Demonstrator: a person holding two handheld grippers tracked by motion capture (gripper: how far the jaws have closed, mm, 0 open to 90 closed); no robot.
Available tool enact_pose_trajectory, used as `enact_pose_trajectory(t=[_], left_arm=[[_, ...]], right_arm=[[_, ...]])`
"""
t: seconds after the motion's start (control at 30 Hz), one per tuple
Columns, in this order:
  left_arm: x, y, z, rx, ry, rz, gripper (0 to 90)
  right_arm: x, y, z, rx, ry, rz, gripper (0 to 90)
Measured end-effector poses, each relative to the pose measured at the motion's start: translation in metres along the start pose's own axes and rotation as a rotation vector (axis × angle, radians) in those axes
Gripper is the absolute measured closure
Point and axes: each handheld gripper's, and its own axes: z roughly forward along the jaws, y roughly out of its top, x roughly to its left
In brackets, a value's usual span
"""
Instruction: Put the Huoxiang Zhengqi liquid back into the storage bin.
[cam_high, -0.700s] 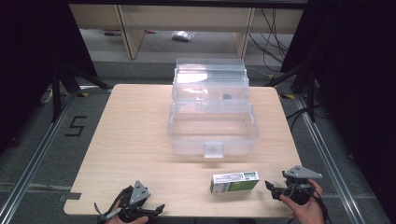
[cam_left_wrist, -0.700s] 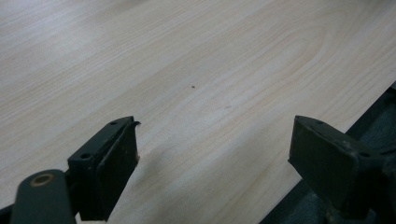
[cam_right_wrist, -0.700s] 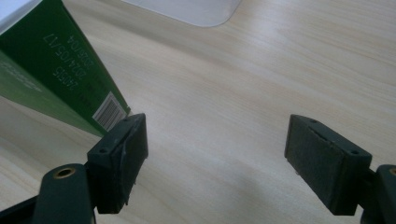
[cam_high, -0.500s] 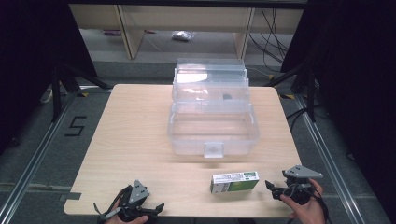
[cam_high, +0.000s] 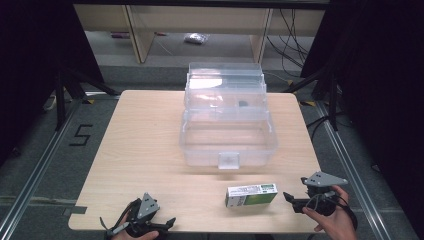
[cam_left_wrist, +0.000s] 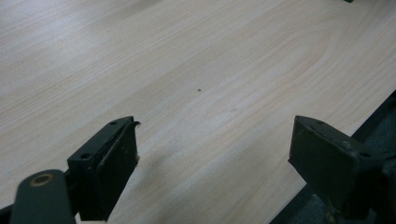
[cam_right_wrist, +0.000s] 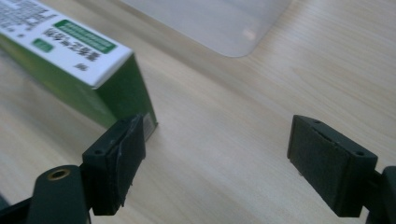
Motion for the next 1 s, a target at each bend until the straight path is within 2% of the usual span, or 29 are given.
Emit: enact_pose_trajectory(t=[0.03, 0.07, 0.1, 0.13, 0.17, 0.2, 0.23, 0.3, 0.37, 0.4, 0.6, 0.63, 0.73, 0.77, 0.8, 0.83, 0.93, 0.97, 1.0], left_arm=[[0.001, 0.0, 0.0, 0.004, 0.006, 0.006, 14.8], [0.001, 0.0, 0.0, 0.004, 0.006, 0.006, 14.8], [0.002, 0.0, 0.0, 0.011, 0.013, 0.015, 14.8], [0.002, 0.0, 0.0, 0.013, 0.014, 0.015, 14.8], [0.003, 0.0, 0.0, 0.012, 0.013, 0.017, 14.8], [0.003, 0.0, 0.0, 0.017, 0.023, 0.016, 14.8], [0.003, 0.0, -0.001, 0.024, 0.004, 0.016, 14.8], [0.003, 0.0, 0.0, 0.02, 0.006, 0.013, 14.8], [0.002, 0.0, 0.001, 0.012, 0.009, 0.005, 14.9], [0.002, 0.0, 0.0, 0.022, 0.003, 0.017, 14.9], [0.002, -0.001, 0.0, 0.021, 0.004, 0.009, 14.9], [0.002, -0.001, 0.002, 0.008, 0.014, -0.012, 14.9], [0.001, 0.0, 0.001, 0.002, 0.006, -0.011, 14.9], [0.002, 0.0, 0.0, 0.02, 0.006, 0.012, 14.9], [0.002, 0.0, 0.0, 0.02, 0.006, 0.012, 14.9], [0.002, 0.0, 0.001, 0.009, 0.005, 0.002, 14.9], [0.002, 0.0, 0.002, 0.003, 0.01, -0.005, 14.9], [0.002, 0.0, 0.002, 0.006, 0.011, -0.005, 14.9], [0.002, 0.0, 0.002, 0.006, 0.011, -0.005, 14.9]], right_arm=[[0.007, 0.004, -0.004, 0.045, 0.025, 0.007, 20.6], [0.007, 0.004, -0.004, 0.045, 0.025, 0.007, 20.6], [0.007, 0.006, -0.005, 0.048, 0.022, -0.03, 20.6], [0.009, 0.01, -0.007, 0.052, 0.022, -0.043, 20.7], [0.01, 0.015, -0.009, 0.043, 0.02, -0.085, 20.7], [0.01, 0.015, -0.009, 0.043, 0.02, -0.085, 20.7], [0.01, 0.02, -0.01, 0.045, 0.03, -0.115, 20.6], [0.013, 0.023, -0.011, 0.051, 0.03, -0.096, 20.4], [0.013, 0.031, -0.012, 0.061, 0.034, -0.13, 20.2], [0.013, 0.031, -0.012, 0.061, 0.034, -0.13, 20.2], [0.017, 0.042, -0.013, 0.077, 0.052, -0.17, 19.9], [0.018, 0.045, -0.011, 0.071, 0.062, -0.197, 19.9], [0.019, 0.048, -0.011, 0.079, 0.068, -0.207, 19.9], [0.021, 0.051, -0.009, 0.093, 0.076, -0.213, 19.9], [0.021, 0.051, -0.009, 0.093, 0.076, -0.213, 19.9], [0.023, 0.055, -0.007, 0.105, 0.083, -0.235, 19.8], [0.025, 0.059, -0.006, 0.116, 0.088, -0.24, 19.5], [0.029, 0.064, -0.002, 0.126, 0.098, -0.267, 19.3], [0.029, 0.064, -0.002, 0.126, 0.098, -0.267, 19.3]])
